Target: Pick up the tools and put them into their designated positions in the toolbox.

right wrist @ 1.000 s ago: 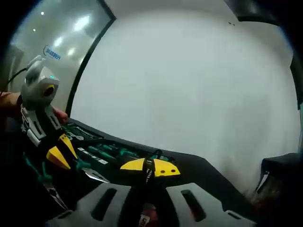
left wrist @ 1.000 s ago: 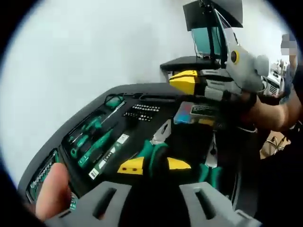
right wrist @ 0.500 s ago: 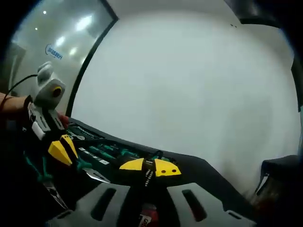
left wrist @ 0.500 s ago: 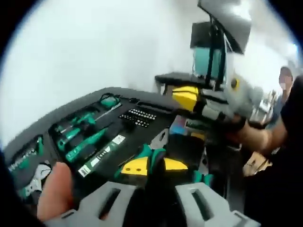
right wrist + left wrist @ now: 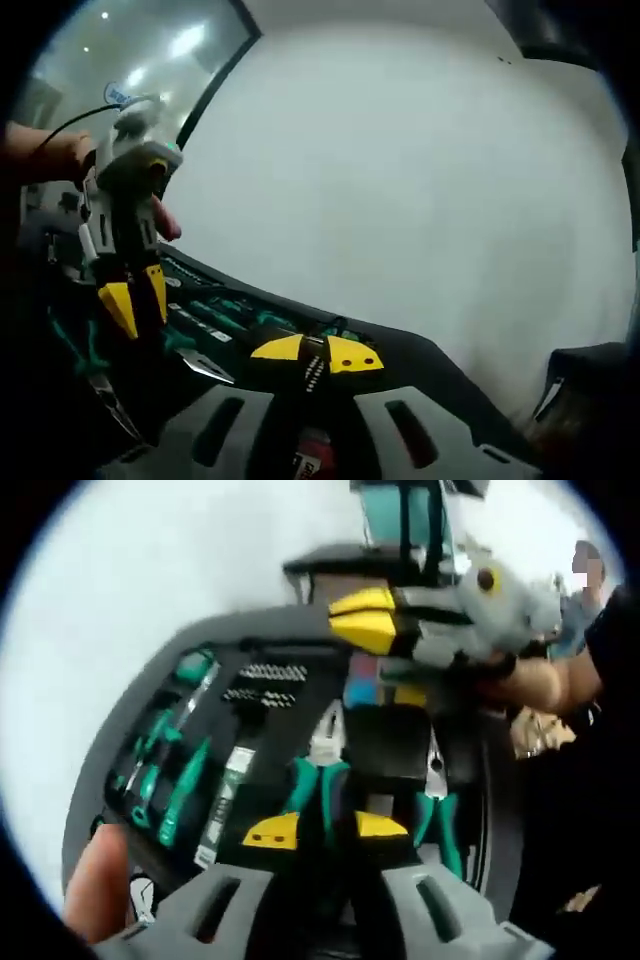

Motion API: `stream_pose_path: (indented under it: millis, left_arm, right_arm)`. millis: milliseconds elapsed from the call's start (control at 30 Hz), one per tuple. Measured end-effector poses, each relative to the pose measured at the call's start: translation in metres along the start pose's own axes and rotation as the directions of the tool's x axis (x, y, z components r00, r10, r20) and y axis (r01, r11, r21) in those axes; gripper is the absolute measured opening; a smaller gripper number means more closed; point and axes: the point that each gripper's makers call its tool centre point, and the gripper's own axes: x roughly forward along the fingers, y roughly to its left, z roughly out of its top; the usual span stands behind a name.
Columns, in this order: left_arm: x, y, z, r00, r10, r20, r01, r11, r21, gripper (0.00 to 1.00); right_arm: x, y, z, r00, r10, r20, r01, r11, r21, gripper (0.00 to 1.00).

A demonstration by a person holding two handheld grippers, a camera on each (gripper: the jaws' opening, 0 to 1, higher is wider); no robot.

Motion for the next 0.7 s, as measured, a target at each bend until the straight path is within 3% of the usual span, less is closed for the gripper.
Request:
stream_pose_path:
  millis: [67, 133, 167, 200, 333, 367, 600, 633, 700]
  left_arm:
    - [0.008, 0.006, -0.002, 0.999, 0.013, -0.043, -0.011, 0.999, 0.032, 0.09]
    - [0.005, 0.007, -0.003, 0.995, -0.028, -0.094, 0.015, 0.99, -0.137, 0.06]
    - [0.005, 0.004, -0.002, 0.995, -0.055, -0.082, 0.042, 0.987, -0.154, 0.05]
    - [0.003, 0.008, -0.001, 0.998, -0.045, -0.055, 0.039, 0.993, -0.11, 0.05]
    - [-0.007, 0.009, 0.004, 0.999, 0.053, 0.01, -0.052, 0.997, -0.056, 0.05]
    - [-0.007, 0.007, 0.005, 0.998, 0.052, 0.019, -0.051, 0.997, -0.059, 0.05]
    - [0.0, 0.008, -0.001, 0.997, 0.083, -0.002, -0.083, 0.996, -0.046, 0.05]
    - [0.0, 0.009, -0.001, 0.995, 0.095, -0.002, -0.095, 0.995, -0.004, 0.05]
    - [0.0, 0.008, -0.001, 0.994, 0.11, -0.021, -0.11, 0.994, 0.0, 0.05]
  right_arm:
    - [-0.001, 0.0, 0.0, 1.0, 0.0, 0.001, 0.0, 1.0, 0.002, 0.05]
    - [-0.001, 0.0, 0.001, 1.0, 0.0, 0.004, 0.0, 1.0, 0.005, 0.05]
    - [-0.001, -0.001, 0.001, 1.0, -0.001, 0.006, 0.001, 1.0, 0.008, 0.05]
    - [-0.001, -0.002, 0.001, 1.0, -0.001, 0.009, 0.001, 1.0, 0.016, 0.05]
    - [-0.001, -0.003, 0.002, 1.0, 0.001, 0.017, -0.002, 0.999, 0.033, 0.05]
    - [-0.001, -0.003, 0.002, 1.0, 0.002, 0.018, -0.002, 0.999, 0.035, 0.05]
    - [-0.002, -0.002, 0.004, 1.0, 0.005, 0.024, -0.006, 0.999, 0.048, 0.05]
    - [-0.002, -0.002, 0.004, 1.0, 0.006, 0.023, -0.007, 0.999, 0.048, 0.05]
    - [-0.002, -0.001, 0.004, 1.0, 0.005, 0.023, -0.006, 0.999, 0.041, 0.05]
